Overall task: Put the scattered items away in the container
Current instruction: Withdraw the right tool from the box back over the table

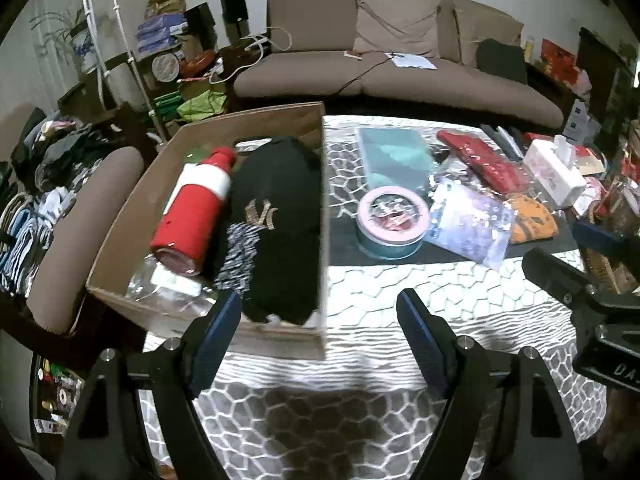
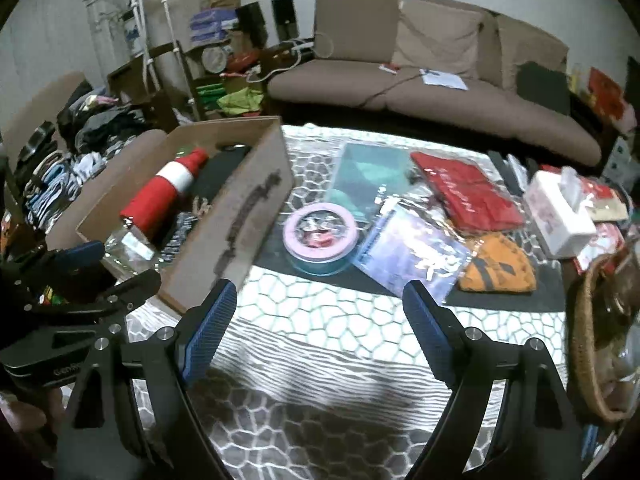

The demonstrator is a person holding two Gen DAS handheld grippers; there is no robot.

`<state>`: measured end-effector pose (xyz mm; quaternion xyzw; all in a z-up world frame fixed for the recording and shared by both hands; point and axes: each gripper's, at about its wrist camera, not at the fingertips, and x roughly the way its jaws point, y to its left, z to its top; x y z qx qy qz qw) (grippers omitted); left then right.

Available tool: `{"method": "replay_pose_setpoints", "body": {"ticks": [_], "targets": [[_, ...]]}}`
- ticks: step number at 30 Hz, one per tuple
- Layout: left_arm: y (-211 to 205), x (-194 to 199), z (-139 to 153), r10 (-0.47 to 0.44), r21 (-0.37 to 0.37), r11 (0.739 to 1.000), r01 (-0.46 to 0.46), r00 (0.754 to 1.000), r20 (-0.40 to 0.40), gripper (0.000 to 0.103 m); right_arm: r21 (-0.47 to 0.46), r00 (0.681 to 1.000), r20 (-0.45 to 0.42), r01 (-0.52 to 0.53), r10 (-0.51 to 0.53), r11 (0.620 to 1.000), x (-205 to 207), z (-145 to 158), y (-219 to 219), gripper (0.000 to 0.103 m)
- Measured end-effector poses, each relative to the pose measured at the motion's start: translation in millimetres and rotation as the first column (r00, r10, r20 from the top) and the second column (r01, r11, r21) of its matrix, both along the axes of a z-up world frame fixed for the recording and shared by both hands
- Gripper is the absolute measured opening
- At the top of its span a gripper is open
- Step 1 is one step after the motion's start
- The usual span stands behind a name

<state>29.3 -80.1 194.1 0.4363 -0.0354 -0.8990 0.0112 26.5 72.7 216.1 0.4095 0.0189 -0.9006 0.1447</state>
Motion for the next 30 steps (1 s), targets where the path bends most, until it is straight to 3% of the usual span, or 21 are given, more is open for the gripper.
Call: {"method": "replay_pose_setpoints", "body": {"ticks": [13,25,30], "targets": [[68.8,-16.2,-27.9,-0.058,0.007,0.998,0.058,0.998,0.032,0.081,0.024,0.995,0.031,0.094,-0.095,0.995,-7.2,-29.9,73.4,0.084],[100.4,-30.9,-63.9,-0.102,0.02,0.995,0.101,0.993,0.065,0.081,0.043,0.99,0.061,0.125,-0.128,0.991,-19.1,-63.0,103.0,0.084],[100.9,-39.6,-86.3,-0.132,0.069,0.989,0.127,0.989,0.068,0.081,-0.008,0.983,0.105,0.154,-0.152,0.988,-27.9,-87.7,125.7,0.084]]}}
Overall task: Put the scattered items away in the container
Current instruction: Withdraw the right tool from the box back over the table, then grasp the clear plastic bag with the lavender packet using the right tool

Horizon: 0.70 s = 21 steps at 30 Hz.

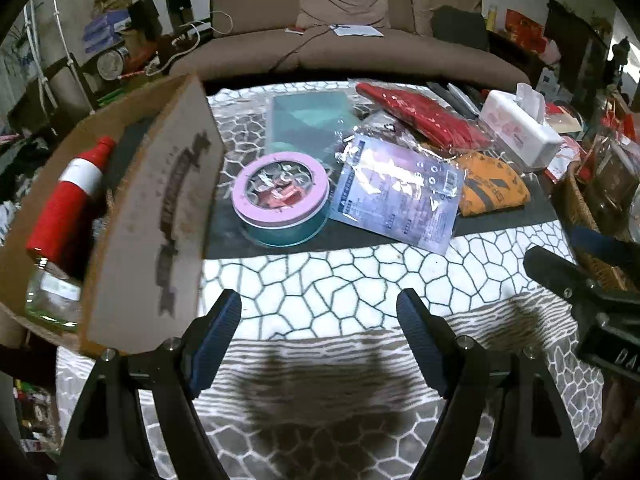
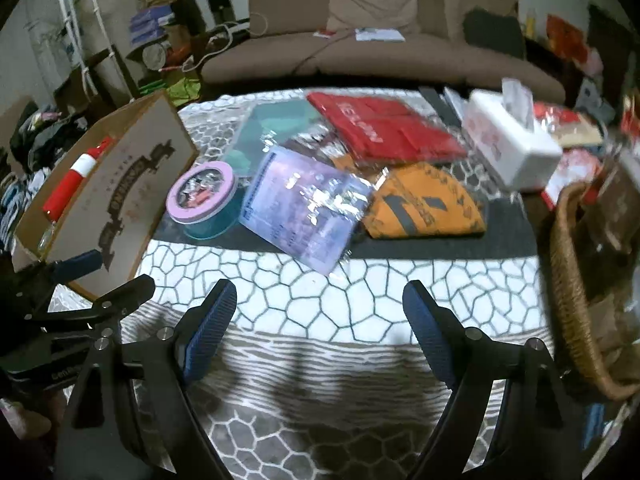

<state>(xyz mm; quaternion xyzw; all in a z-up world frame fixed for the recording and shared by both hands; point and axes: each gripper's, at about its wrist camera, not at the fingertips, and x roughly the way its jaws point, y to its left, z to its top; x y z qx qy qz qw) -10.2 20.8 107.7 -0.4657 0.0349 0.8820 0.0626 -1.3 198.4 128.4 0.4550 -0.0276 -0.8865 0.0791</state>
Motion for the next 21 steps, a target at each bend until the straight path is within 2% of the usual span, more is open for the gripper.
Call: {"method": "replay_pose_setpoints", "body": {"ticks": [6,13,18,21], "targets": [[-7.8,-19.5,-33.5,-0.038,0.084,0.996,0.035,0.999,0.035,0.08,-0.083,0.998,0.054,0.037,-0.032,0.996,-13.7,-41.3,28.0,0.084],[-10.4,-36.5,-63.9,-0.071,0.09,0.994,0.065,0.995,0.068,0.08,-0.205,0.991,0.102,0.107,-0.087,0.973,-39.5,-82.1,58.6,0.084],[-18.9,-48.2,-79.6,-0.065,0.137,0.989,0.053,0.995,0.082,0.08,-0.284,0.991,0.12,0.085,-0.052,0.955,-73.5,-100.1,56.2,0.084],[-18.7,-58.9,-85.9,-0.057,0.154,0.987,0.042,0.994,0.093,0.081,-0.29,0.991,0.13,0.07,-0.033,0.954,-97.0,-107.9,47.5,0.084]]}}
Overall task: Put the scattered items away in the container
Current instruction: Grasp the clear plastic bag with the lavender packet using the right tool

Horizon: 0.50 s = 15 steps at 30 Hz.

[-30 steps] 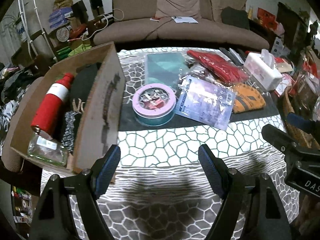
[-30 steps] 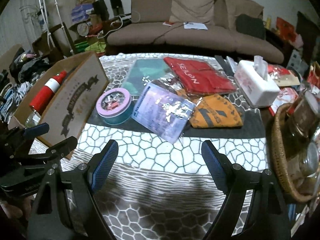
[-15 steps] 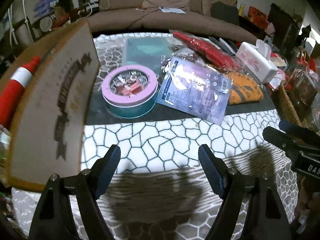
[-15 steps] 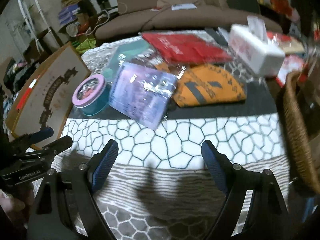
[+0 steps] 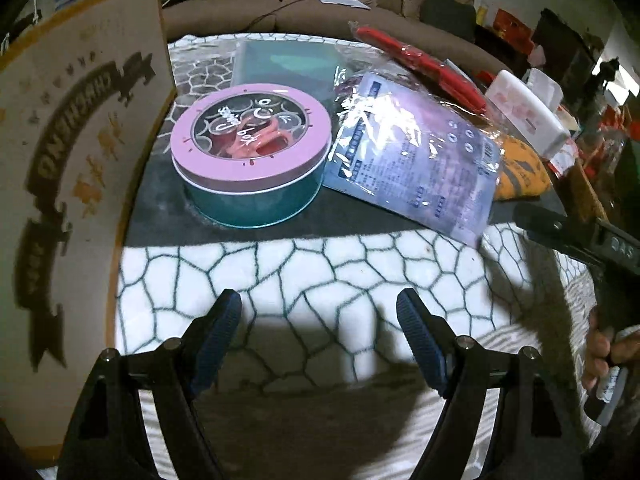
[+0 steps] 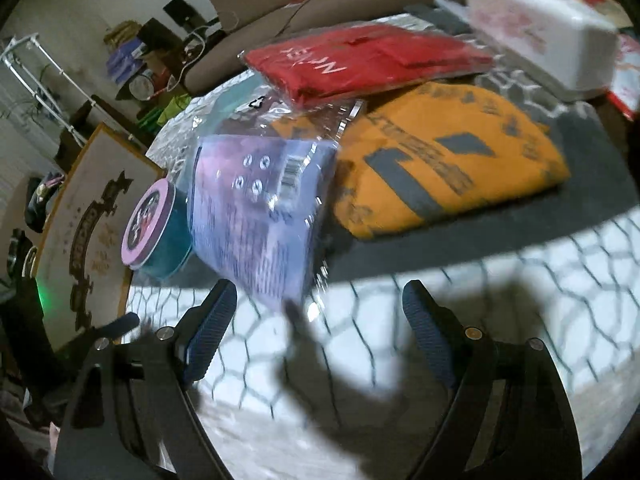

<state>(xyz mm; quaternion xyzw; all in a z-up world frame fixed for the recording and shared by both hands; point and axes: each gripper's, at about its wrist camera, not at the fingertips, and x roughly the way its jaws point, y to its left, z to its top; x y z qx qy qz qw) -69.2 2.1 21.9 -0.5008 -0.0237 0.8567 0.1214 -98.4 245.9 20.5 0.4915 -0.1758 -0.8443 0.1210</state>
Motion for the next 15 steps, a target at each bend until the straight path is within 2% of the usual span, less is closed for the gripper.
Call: {"method": "replay_pose_setpoints", "body": {"ticks": [4,5,9,11,12,15], "targets": [[7.8,-18.2,-7.4,-0.004,-0.026,1.0,0.004,1.0,0.014,0.081,-0.016,1.0,0.002,-0.008,0.008,1.0,-24.6,-7.8,-11.2,0.083],[8.4,-21.7,-8.8,-0.003,-0.023,1.0,0.003,1.0,0.016,0.081,-0.026,1.0,0.007,-0.015,0.015,1.0,-28.7,-9.6,-14.3,0.078],[11.4,-32.2,-10.9,-0.006,-0.007,1.0,0.006,1.0,0.024,0.08,0.012,0.999,0.015,-0.04,0.04,0.999,-40.7,-12.1,-31.5,0.073],[13.5,-35.2,-11.2,-0.007,-0.013,1.0,0.007,1.0,0.024,0.08,-0.017,0.999,0.003,-0.051,0.052,0.999,-41.4,-10.9,-36.0,0.056],[14.1,-36.4,-11.4,-0.008,-0.016,1.0,0.008,1.0,0.025,0.081,-0.016,0.999,0.002,-0.048,0.049,0.999,-41.0,-9.9,-37.1,0.055],[16.3,-37.7,-11.4,-0.02,-0.024,1.0,0.021,0.999,0.028,0.08,-0.014,0.998,-0.016,-0.057,0.056,0.998,-35.6,-3.9,-40.2,0.037]]}}
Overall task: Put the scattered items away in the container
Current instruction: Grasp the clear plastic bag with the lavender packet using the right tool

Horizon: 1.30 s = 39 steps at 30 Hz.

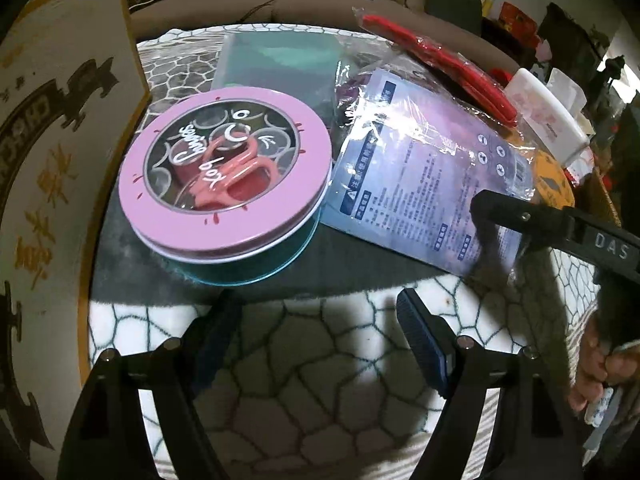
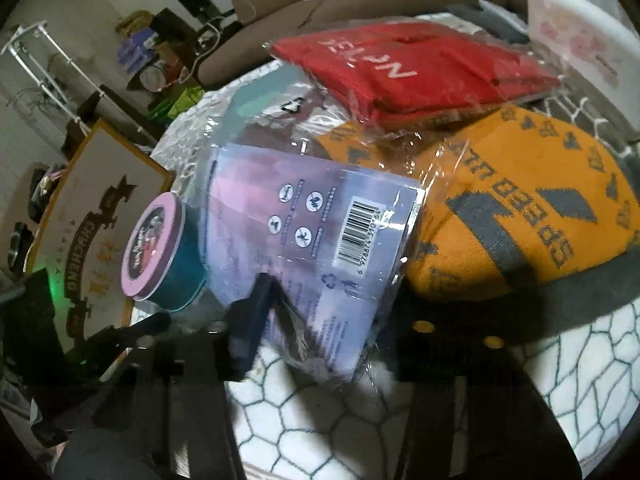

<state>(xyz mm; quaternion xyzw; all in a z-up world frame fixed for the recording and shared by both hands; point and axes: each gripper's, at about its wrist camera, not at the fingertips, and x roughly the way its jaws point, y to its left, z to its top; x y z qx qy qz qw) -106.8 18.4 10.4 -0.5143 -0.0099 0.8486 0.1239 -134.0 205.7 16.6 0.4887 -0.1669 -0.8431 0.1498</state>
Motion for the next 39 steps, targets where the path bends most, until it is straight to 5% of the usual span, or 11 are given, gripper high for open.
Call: {"method": "replay_pose_setpoints", "body": {"ticks": [7,13,18,25,31,33,35,36,37,39], "targets": [[10.1,16.5,6.2,-0.043,-0.038,0.998,0.043,0.999,-0.015,0.08,-0.029,0.999,0.03,-0.015,0.016,0.999,20.5,9.2,-1.5,0.022],[23.6,49.6,25.3,-0.057,-0.06,0.997,0.051,0.993,-0.102,0.081,-0.192,0.987,0.158,0.04,-0.01,0.981,47.0,4.1,1.1,0.014],[49.8,74.4,33.8,-0.165,-0.242,0.964,0.11,0.961,-0.22,0.081,-0.214,0.982,0.186,0.026,0.014,0.977,58.6,9.7,-15.1,0.012],[53.2,70.5,43.2,-0.15,-0.397,0.918,-0.013,0.914,-0.376,0.081,-0.255,0.984,0.177,0.031,0.015,0.966,53.2,27.0,-23.2,0.012],[49.1,55.1,42.9,-0.1,-0.395,0.916,-0.078,0.906,-0.411,0.085,-0.214,0.986,0.161,-0.015,0.05,0.977,51.8,37.4,-38.2,0.012],[46.7,46.2,42.6,-0.092,-0.356,0.932,-0.064,0.91,-0.404,0.085,-0.218,0.986,0.164,0.004,0.032,0.976,50.4,35.5,-37.4,0.012],[41.4,40.6,42.6,-0.085,-0.289,0.957,-0.035,0.915,-0.394,0.075,-0.244,0.985,0.171,0.02,0.023,0.969,49.5,33.1,-31.1,0.012],[38.5,33.6,40.5,-0.082,-0.244,0.97,-0.005,0.935,-0.345,0.022,-0.252,0.985,0.173,0.02,0.024,0.967,48.8,32.6,-28.5,0.013],[37.8,26.4,36.2,-0.068,-0.237,0.971,-0.002,0.955,-0.289,0.0,-0.253,0.984,0.175,0.019,0.026,0.967,48.7,31.6,-26.5,0.015],[21.0,10.6,30.4,-0.005,-0.1,0.995,-0.013,0.985,-0.173,0.0,-0.262,0.984,0.175,0.029,0.018,0.965,49.1,32.3,-20.6,0.022]]}}
